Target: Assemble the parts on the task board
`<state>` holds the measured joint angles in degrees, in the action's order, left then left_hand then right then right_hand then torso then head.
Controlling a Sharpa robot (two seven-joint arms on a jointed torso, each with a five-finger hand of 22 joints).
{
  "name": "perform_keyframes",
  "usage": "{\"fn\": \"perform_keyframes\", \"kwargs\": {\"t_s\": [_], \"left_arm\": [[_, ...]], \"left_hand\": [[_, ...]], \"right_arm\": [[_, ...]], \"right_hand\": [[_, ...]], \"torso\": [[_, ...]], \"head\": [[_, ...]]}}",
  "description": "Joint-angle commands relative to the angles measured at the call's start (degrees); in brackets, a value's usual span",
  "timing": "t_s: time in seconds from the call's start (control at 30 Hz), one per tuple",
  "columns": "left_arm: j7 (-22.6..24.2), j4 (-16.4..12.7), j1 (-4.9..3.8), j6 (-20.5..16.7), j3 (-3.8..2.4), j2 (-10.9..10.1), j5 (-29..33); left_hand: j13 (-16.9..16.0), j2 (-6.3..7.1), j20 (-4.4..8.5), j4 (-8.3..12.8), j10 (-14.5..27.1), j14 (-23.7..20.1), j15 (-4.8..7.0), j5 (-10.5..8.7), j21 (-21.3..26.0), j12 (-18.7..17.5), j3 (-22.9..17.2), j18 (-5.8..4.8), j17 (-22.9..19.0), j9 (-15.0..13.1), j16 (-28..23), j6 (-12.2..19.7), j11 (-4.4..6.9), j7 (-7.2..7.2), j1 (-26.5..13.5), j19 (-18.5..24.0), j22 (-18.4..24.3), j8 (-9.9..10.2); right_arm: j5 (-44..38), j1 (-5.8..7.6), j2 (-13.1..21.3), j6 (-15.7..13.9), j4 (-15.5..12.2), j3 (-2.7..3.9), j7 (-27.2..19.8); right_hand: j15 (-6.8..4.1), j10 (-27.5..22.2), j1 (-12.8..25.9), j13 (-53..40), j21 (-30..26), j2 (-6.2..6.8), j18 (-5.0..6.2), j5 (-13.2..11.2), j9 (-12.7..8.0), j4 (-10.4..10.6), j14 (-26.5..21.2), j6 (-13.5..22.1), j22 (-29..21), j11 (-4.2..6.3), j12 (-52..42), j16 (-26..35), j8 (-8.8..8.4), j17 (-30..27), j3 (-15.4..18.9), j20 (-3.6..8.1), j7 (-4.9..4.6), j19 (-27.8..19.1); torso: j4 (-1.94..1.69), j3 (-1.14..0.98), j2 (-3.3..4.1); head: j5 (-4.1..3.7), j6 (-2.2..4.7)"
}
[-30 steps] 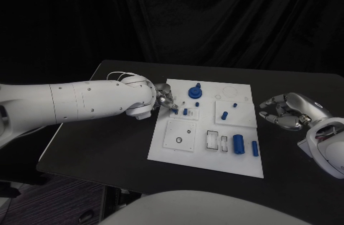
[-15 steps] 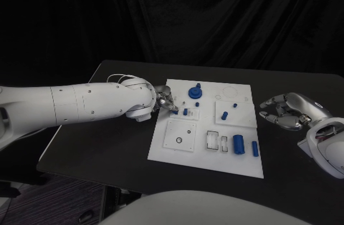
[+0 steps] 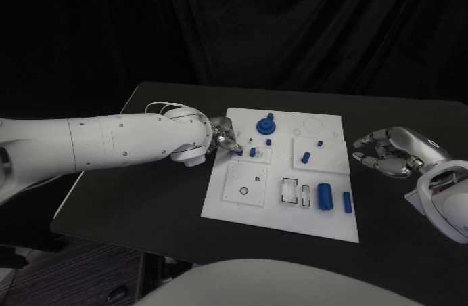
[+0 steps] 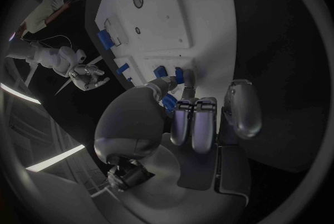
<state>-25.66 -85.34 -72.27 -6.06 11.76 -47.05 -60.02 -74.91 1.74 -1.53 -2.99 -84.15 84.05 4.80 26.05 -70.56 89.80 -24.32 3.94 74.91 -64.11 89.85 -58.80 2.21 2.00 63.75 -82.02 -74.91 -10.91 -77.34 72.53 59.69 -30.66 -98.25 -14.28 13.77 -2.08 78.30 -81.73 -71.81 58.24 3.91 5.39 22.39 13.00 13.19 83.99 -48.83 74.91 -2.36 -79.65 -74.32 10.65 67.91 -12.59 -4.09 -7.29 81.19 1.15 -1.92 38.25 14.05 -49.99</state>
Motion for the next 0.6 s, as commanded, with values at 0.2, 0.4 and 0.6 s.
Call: {"fn": "perform_keyframes", "kwargs": {"t_s": [0.2, 0.4, 0.6], "left_arm": [[0.2, 0.1, 0.75, 1.3, 0.33, 0.4, 0.5], [0.4, 0.4, 0.89, 0.9, 0.33, 0.5, 0.5], [0.5, 0.7, 0.97, 0.8, 0.33, 0.5, 0.5]], "left_hand": [[-15.1, -0.34, -0.22, -4.8, -5.8, 5.9, -0.25, -16.04, 0.8, 0.2, 4.9, 0.49, 15.1, 0.9, 0.1, 0.0, -0.56, 0.43, -7.3, 0.2, -9.1, 0.9], [-15.1, -0.57, -0.64, -10.9, -5.8, 5.9, -0.63, -20.53, 1.2, 0.2, 12.1, 0.57, 15.1, 3.0, 0.1, 0.2, -0.96, 0.83, -11.2, 0.3, -9.1, 2.4], [-15.1, -1.8, -0.72, -13.7, -5.8, 5.9, -0.7, -21.92, 1.2, 0.2, 16.5, 0.59, 15.1, 3.8, 0.1, -0.2, -1.02, 0.9, -13.2, 0.3, -9.1, 2.7]], "right_arm": [[-0.1, -0.16, 0.0, 0.5, 0.0, 0.04, 1.1], [-0.1, -0.17, 0.0, 0.6, 0.0, 0.04, 1.1], [-0.1, -0.18, 0.0, 0.6, 0.0, 0.04, 1.1]], "right_hand": [[0.11, -0.3, -0.4, 0.1, -0.3, -0.03, 0.62, 0.3, -0.1, 0.0, 0.5, -0.4, 6.8, 0.07, 0.3, 0.4, -0.01, 0.0, -0.5, 0.05, -0.07, 0.0], [0.11, -0.3, -0.4, 0.1, -0.3, -0.03, 0.62, 0.3, -0.1, 0.0, 0.5, -0.4, 6.8, 0.07, 0.3, 0.4, -0.01, 0.0, -0.5, 0.05, -0.07, 0.0], [0.11, -0.3, -0.3, 0.1, -0.4, -0.02, 0.63, 0.3, -0.2, 0.0, 0.5, -0.4, 6.7, 0.06, 0.3, 0.4, -0.01, 0.0, -0.5, 0.05, -0.08, 0.0]], "torso": [[-0.05, 0.03, 0.0], [0.05, 0.02, 0.02], [0.04, 0.02, 0.05]], "head": [[-0.11, -0.01], [0.04, -0.01], [0.0, -0.01]]}}
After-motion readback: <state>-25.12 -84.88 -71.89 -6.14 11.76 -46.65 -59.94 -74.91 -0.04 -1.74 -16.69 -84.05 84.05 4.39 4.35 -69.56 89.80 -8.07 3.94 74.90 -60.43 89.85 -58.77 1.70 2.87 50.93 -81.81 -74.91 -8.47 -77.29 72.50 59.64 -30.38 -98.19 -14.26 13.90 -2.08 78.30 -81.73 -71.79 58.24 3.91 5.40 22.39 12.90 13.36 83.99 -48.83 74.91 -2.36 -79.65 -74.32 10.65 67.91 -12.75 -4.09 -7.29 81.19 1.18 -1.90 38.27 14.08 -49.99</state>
